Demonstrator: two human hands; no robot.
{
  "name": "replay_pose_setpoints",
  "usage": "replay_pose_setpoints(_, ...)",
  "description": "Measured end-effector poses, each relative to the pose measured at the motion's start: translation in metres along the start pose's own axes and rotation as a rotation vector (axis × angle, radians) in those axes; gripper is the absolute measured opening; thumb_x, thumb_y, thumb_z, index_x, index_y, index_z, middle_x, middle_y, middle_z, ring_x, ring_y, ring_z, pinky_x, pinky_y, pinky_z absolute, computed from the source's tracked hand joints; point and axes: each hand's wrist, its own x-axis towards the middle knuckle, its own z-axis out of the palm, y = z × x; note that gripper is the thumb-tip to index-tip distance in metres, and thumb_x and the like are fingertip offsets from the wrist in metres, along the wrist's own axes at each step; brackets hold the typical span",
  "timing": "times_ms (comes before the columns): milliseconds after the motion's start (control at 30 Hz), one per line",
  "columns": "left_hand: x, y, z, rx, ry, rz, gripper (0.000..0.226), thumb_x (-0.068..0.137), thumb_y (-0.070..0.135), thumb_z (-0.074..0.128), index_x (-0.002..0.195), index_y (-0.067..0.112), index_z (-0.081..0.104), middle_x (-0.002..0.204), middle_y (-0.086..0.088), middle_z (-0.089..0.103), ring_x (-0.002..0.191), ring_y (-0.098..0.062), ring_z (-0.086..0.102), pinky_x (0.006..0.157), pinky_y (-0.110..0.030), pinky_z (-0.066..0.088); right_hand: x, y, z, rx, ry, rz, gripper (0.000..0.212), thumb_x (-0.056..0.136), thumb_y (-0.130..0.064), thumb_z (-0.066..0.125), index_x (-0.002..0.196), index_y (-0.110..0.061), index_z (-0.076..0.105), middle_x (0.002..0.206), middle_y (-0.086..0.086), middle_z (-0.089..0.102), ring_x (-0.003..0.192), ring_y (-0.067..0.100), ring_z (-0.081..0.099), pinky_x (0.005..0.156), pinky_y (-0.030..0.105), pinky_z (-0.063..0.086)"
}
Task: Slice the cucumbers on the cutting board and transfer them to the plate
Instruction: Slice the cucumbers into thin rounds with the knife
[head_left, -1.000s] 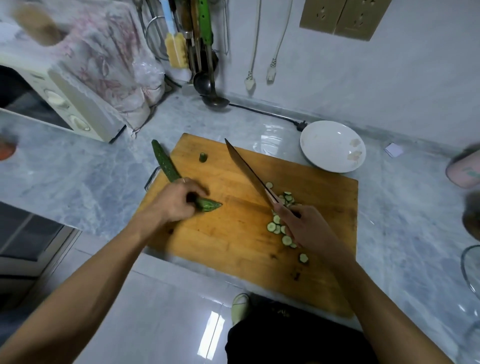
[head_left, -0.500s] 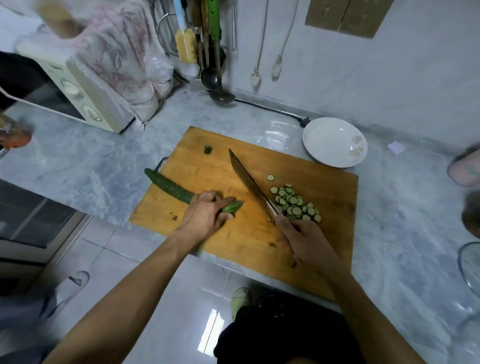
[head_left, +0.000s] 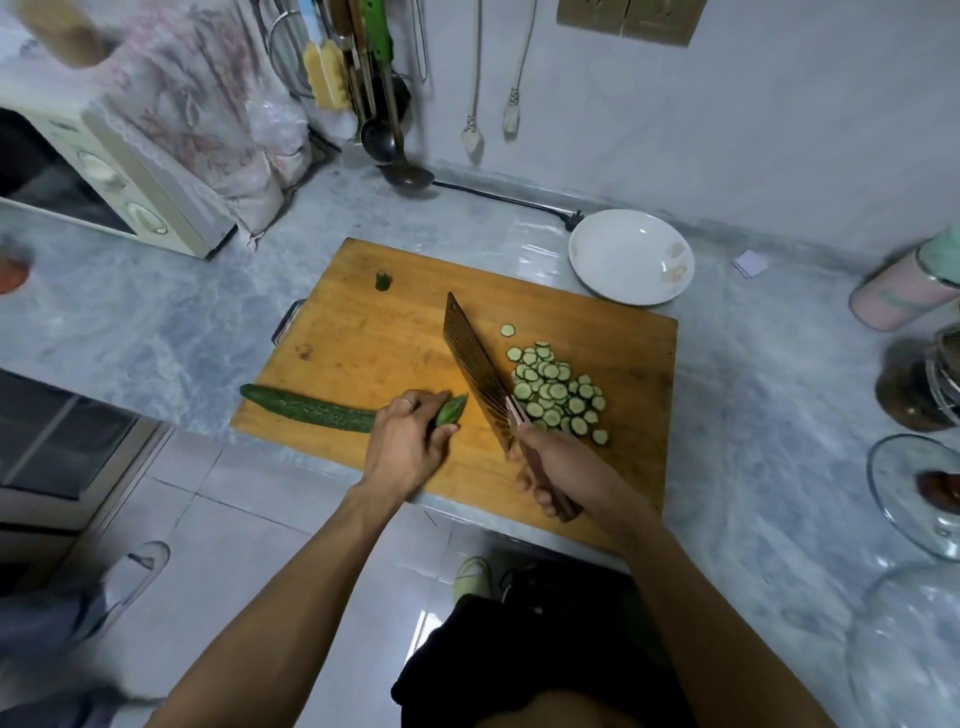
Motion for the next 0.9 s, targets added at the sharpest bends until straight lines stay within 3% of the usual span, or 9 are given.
replay_pose_setpoints(167,-0.006,-0.006,0.003,-0.107,0.061,0.042,0.035,0.091,0.032,0.060,0.121,0.015,0.066,0.109,-0.006,0.070,0.097,-0.029,0.063,0.083,-0.036,0.052,-0.006,-0.002,0.008,-0.227,0.160,-0.148,0.061,0.097,-0.066,0.030,0.078,-0.014,0.055,0.058,0.004,0.048,0.038,0.016,0.041,0.040,0.019,0.032)
replay_pose_setpoints(401,-0.007,0.007,0.003,-0.017,0.113,0.020,0.032,0.087,0.016,0.067,0.118,0.010,0.068,0.111,-0.009,0.071,0.095,-0.032,0.064,0.082,-0.034,0.054,-0.028,0.008,0.014,-0.437,0.179,-0.334,0.060,0.102,-0.056,0.027,0.061,-0.017,0.048,0.064,0.002,0.053,0.067,0.020,0.054,0.065,0.030,0.036)
replay_pose_setpoints(534,-0.010,0.017,0.004,-0.016,0.139,-0.101,0.034,0.085,0.015,0.067,0.119,0.017,0.067,0.097,-0.014,0.070,0.089,-0.034,0.061,0.070,-0.032,0.049,-0.036,0.012,0.019,-0.453,0.161,-0.336,0.060,0.102,-0.057,0.027,0.059,-0.018,0.043,0.060,0.001,0.048,0.060,0.016,0.050,0.063,0.031,0.036)
replay_pose_setpoints(801,-0.010,0.031,0.000,-0.028,0.116,-0.215,0.037,0.089,0.017,0.062,0.125,0.021,0.064,0.107,-0.014,0.067,0.100,-0.033,0.058,0.078,-0.032,0.046,-0.045,0.015,0.023,-0.410,0.152,-0.297,0.063,0.102,-0.058,0.022,0.076,-0.012,0.057,0.069,0.002,0.055,0.069,0.018,0.057,0.069,0.033,0.047)
replay_pose_setpoints(901,-0.009,0.030,0.000,-0.022,0.091,-0.259,0.038,0.089,0.017,0.062,0.126,0.023,0.064,0.108,-0.013,0.066,0.100,-0.032,0.058,0.076,-0.029,0.043,-0.040,0.018,0.029,-0.401,0.164,-0.281,0.068,0.100,-0.061,0.020,0.091,-0.008,0.061,0.084,0.007,0.060,0.086,0.026,0.060,0.076,0.036,0.048)
